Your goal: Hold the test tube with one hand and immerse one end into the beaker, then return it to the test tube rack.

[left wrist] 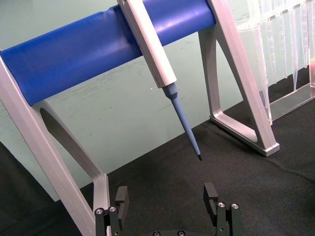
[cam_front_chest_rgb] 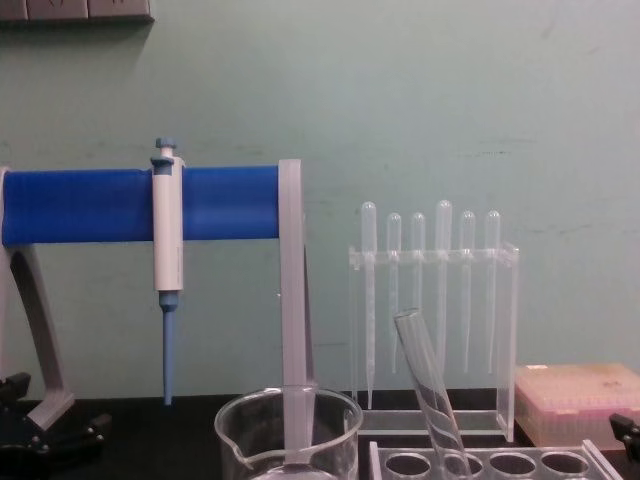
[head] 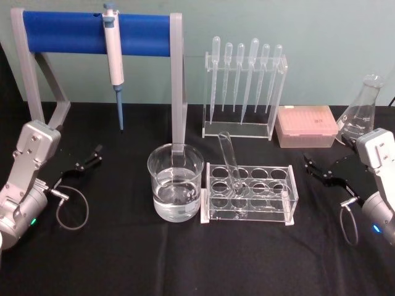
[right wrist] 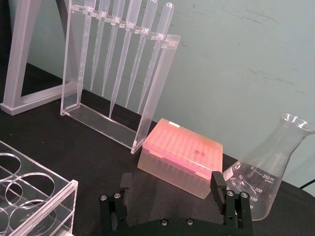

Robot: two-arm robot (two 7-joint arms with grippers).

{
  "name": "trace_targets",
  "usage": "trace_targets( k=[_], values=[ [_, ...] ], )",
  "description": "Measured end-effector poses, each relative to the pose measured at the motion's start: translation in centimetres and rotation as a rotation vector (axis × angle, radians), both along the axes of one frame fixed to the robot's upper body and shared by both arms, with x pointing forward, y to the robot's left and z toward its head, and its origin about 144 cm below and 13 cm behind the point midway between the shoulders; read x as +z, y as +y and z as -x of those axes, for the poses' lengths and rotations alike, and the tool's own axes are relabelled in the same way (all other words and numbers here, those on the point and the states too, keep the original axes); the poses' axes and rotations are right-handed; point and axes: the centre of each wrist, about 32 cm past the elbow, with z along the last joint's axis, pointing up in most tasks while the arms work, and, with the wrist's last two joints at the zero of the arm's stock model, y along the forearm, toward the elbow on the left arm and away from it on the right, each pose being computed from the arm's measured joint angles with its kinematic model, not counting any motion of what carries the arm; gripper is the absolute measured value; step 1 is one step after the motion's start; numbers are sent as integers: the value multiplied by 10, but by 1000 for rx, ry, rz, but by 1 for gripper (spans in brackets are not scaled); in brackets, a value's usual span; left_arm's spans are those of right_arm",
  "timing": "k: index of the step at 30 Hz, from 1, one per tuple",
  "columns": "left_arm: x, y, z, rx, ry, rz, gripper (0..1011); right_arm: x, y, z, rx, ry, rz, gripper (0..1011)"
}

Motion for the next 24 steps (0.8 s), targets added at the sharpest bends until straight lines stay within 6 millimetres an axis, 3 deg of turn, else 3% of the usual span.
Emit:
trace_targets(
  k=[24],
  values=[
    [0, 0, 0, 0, 0, 0, 1000, 0, 0, 0, 0, 0, 0, 1002]
  ],
)
